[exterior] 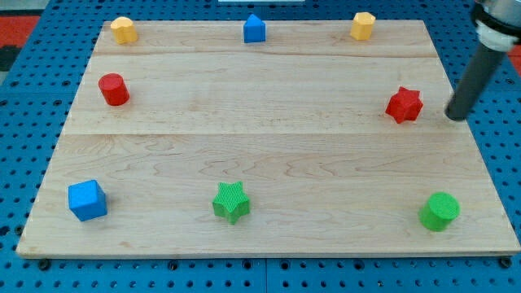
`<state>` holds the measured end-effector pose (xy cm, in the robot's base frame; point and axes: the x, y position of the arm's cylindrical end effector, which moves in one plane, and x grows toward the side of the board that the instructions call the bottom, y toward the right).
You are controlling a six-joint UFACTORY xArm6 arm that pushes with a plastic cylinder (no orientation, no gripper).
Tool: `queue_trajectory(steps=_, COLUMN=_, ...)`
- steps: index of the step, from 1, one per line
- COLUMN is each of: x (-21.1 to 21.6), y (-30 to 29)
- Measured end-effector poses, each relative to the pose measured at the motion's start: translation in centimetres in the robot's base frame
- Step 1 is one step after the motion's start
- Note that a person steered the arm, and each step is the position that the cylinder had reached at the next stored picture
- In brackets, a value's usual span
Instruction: Move your arm to the top right of the red star
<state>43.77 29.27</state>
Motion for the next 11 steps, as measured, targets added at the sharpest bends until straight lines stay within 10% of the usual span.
queue_trajectory(steps=3, x=16.2, y=-1.7)
queue_trajectory(steps=5, x=18.0, y=-7.9)
queue_trajectory(steps=8, x=-1.6, y=-2.2)
queue_trajectory(steps=10, x=-7.0, y=-6.6)
queue_trajectory(steps=11, x=-2.1, y=-7.0)
